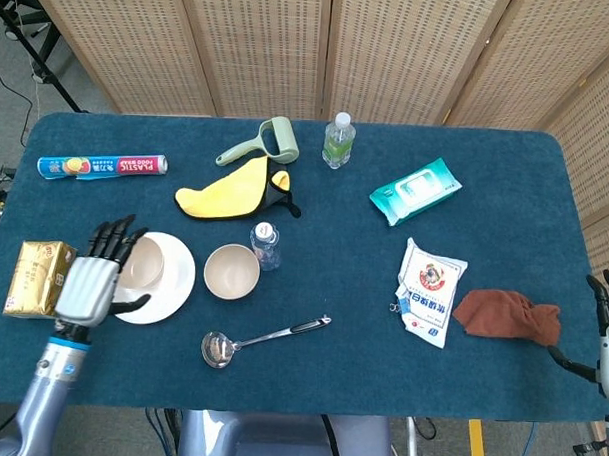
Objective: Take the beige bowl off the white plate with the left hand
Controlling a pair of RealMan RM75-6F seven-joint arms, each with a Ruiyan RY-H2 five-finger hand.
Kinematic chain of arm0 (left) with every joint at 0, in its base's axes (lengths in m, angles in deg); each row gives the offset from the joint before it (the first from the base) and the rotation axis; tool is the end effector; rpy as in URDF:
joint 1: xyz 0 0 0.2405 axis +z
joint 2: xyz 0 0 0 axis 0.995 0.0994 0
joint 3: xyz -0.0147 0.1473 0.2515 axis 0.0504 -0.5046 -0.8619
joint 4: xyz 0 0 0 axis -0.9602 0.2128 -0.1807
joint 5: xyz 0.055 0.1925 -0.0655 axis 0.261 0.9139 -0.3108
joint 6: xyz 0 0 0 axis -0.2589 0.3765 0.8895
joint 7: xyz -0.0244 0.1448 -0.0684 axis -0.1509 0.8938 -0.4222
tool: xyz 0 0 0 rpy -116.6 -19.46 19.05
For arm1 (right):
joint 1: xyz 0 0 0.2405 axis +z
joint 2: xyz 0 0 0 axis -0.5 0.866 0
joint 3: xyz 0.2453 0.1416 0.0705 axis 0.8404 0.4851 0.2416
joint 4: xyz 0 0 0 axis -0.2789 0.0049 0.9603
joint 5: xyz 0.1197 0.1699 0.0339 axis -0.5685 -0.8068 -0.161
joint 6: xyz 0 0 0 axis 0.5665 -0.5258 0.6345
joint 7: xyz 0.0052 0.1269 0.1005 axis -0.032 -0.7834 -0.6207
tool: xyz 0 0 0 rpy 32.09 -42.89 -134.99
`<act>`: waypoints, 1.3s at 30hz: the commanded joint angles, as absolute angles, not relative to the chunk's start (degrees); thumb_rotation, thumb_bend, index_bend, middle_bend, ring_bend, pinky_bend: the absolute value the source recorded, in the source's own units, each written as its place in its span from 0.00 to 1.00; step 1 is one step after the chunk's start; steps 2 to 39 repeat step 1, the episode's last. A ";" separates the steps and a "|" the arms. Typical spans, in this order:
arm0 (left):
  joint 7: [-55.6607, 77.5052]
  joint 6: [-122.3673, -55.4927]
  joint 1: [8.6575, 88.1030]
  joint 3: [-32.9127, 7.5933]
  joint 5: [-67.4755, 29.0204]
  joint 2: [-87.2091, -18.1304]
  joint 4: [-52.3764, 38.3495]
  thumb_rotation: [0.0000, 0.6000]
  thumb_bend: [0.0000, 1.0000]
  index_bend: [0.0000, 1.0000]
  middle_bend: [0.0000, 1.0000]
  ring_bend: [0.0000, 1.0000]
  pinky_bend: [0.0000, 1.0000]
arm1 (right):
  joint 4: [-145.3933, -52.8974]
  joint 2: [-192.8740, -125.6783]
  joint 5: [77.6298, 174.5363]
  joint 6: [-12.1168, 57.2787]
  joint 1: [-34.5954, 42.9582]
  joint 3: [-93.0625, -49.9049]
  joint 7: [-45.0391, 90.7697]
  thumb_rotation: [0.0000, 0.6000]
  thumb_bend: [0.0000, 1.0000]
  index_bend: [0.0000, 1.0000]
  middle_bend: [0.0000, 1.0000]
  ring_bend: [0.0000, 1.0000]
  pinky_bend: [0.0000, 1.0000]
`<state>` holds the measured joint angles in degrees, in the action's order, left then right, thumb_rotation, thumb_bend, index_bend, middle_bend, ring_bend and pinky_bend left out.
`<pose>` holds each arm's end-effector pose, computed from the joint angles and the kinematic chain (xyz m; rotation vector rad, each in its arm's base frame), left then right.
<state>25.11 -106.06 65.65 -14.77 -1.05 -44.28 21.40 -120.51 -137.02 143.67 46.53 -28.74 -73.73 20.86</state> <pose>-0.2487 0.2756 0.1026 -1.4643 -0.9009 -1.0811 -0.3497 -0.1961 0.2151 1.1715 -0.9166 0.9558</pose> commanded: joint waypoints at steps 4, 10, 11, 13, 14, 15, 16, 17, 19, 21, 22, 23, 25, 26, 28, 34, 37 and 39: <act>19.10 -111.90 72.85 -16.36 -3.86 -39.27 19.14 1.00 0.07 0.12 0.00 0.00 0.00 | -120.29 -137.46 144.10 46.96 -28.74 -73.88 22.09 1.00 0.00 0.00 0.00 0.00 0.00; 19.10 -111.90 72.85 -16.36 -3.86 -39.27 19.14 1.00 0.07 0.12 0.00 0.00 0.00 | -120.29 -137.46 144.10 46.96 -28.74 -73.88 22.09 1.00 0.00 0.00 0.00 0.00 0.00; 19.10 -111.90 72.85 -16.36 -3.86 -39.27 19.14 1.00 0.07 0.12 0.00 0.00 0.00 | -120.29 -137.46 144.10 46.96 -28.74 -73.88 22.09 1.00 0.00 0.00 0.00 0.00 0.00; 19.10 -111.90 72.85 -16.36 -3.86 -39.27 19.14 1.00 0.07 0.12 0.00 0.00 0.00 | -120.29 -137.46 144.10 46.96 -28.74 -73.88 22.09 1.00 0.00 0.00 0.00 0.00 0.00; 19.10 -111.90 72.85 -16.36 -3.86 -39.27 19.14 1.00 0.07 0.12 0.00 0.00 0.00 | -120.29 -137.46 144.10 46.96 -28.74 -73.88 22.09 1.00 0.00 0.00 0.00 0.00 0.00; 19.10 -111.90 72.85 -16.36 -3.86 -39.27 19.14 1.00 0.07 0.12 0.00 0.00 0.00 | -120.29 -137.46 144.10 46.96 -28.74 -73.88 22.09 1.00 0.00 0.00 0.00 0.00 0.00; 19.10 -111.90 72.85 -16.36 -3.86 -39.27 19.14 1.00 0.07 0.12 0.00 0.00 0.00 | -120.29 -137.46 144.10 46.96 -28.74 -73.88 22.09 1.00 0.00 0.00 0.00 0.00 0.00; 19.10 -111.90 72.85 -16.36 -3.86 -39.27 19.14 1.00 0.07 0.12 0.00 0.00 0.00 | -120.29 -137.46 144.10 46.96 -28.74 -73.88 22.09 1.00 0.00 0.00 0.00 0.00 0.00; 19.10 -111.90 72.85 -16.36 -3.86 -39.27 19.14 1.00 0.07 0.12 0.00 0.00 0.00 | -120.29 -137.46 144.10 46.96 -28.74 -73.88 22.09 1.00 0.00 0.00 0.00 0.00 0.00; 19.10 -111.90 72.85 -16.36 -3.86 -39.27 19.14 1.00 0.07 0.12 0.00 0.00 0.00 | -120.29 -137.46 144.10 46.96 -28.74 -73.88 22.09 1.00 0.00 0.00 0.00 0.00 0.00; 19.10 -111.90 72.85 -16.36 -3.86 -39.27 19.14 1.00 0.07 0.12 0.00 0.00 0.00 | -120.29 -137.46 144.10 46.96 -28.74 -73.88 22.09 1.00 0.00 0.00 0.00 0.00 0.00; 19.10 -111.90 72.85 -16.36 -3.86 -39.27 19.14 1.00 0.07 0.12 0.00 0.00 0.00 | -120.29 -137.46 144.10 46.96 -28.74 -73.88 22.09 1.00 0.00 0.00 0.00 0.00 0.00; 19.10 -111.90 72.85 -16.36 -3.86 -39.27 19.14 1.00 0.07 0.12 0.00 0.00 0.00 | -120.29 -137.46 144.10 46.96 -28.74 -73.88 22.09 1.00 0.00 0.00 0.00 0.00 0.00; 19.10 -111.90 72.85 -16.36 -3.86 -39.27 19.14 1.00 0.07 0.12 0.00 0.00 0.00 | -120.29 -137.46 144.10 46.96 -28.74 -73.88 22.09 1.00 0.00 0.00 0.00 0.00 0.00; 19.10 -111.90 72.85 -16.36 -3.86 -39.27 19.14 1.00 0.07 0.12 0.00 0.00 0.00 | -120.29 -137.46 144.10 46.96 -28.74 -73.88 22.09 1.00 0.00 0.00 0.00 0.00 0.00; 19.10 -111.90 72.85 -16.36 -3.86 -39.27 19.14 1.00 0.07 0.12 0.00 0.00 0.00 | -120.29 -137.46 144.10 46.96 -28.74 -73.88 22.09 1.00 0.00 0.00 0.00 0.00 0.00; 19.10 -111.90 72.85 -16.36 -3.86 -39.27 19.14 1.00 0.07 0.12 0.00 0.00 0.00 | -120.29 -137.46 144.10 46.96 -28.74 -73.88 22.09 1.00 0.00 0.00 0.00 0.00 0.00; 19.10 -111.90 72.85 -16.36 -3.86 -39.27 19.14 1.00 0.07 0.12 0.00 0.00 0.00 | -120.29 -137.46 144.10 46.96 -28.74 -73.88 22.09 1.00 0.00 0.00 0.00 0.00 0.00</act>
